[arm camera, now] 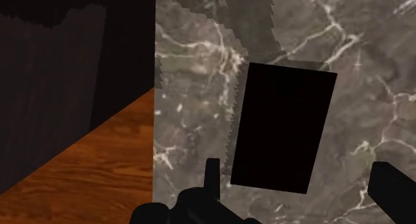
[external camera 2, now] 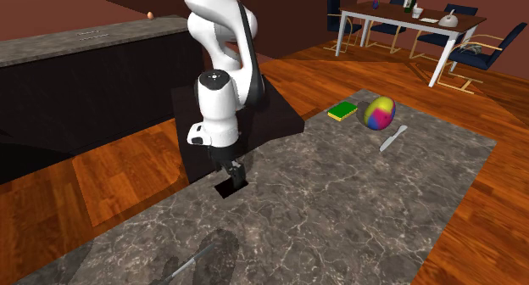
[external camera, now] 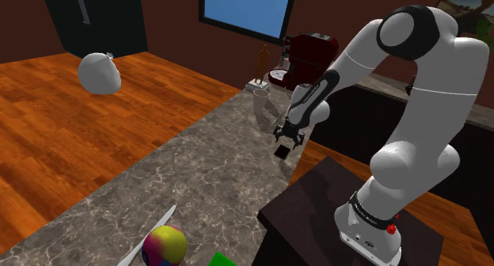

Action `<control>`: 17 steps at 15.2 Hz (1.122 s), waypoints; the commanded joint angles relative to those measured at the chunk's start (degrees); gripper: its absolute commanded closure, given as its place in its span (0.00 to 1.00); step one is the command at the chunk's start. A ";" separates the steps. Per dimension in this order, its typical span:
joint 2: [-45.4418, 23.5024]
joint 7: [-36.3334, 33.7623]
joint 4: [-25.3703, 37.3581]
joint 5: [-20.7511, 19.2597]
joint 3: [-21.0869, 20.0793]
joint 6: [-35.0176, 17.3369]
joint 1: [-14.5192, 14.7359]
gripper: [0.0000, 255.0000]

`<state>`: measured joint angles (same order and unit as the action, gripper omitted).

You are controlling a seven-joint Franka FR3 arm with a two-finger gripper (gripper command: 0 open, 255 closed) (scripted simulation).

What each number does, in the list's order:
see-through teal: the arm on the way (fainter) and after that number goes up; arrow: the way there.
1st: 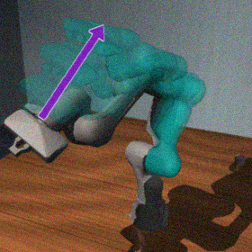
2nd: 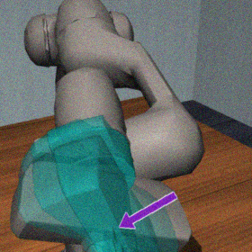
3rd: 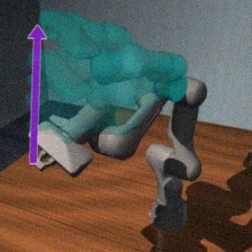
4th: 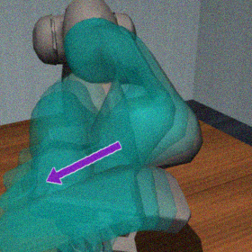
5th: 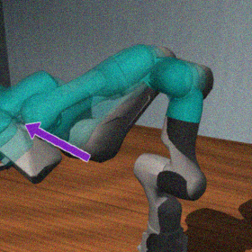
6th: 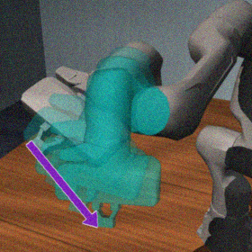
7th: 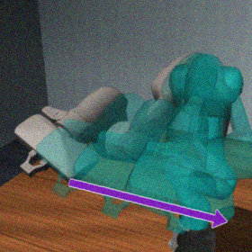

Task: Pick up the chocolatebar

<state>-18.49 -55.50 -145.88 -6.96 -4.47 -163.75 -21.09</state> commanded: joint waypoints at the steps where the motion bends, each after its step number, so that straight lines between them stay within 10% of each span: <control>1: -1.90 -0.80 0.48 -0.43 0.63 -1.49 0.43 0.00; 8: -6.25 -1.56 1.68 -1.33 1.80 -4.65 1.40 0.00; 9: -6.27 -1.56 1.72 -1.33 1.80 -4.64 1.40 1.00; 17: -6.28 -1.56 1.73 -1.33 1.80 -4.63 1.40 1.00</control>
<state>-24.74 -57.07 -144.17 -8.27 -2.69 -168.36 -19.68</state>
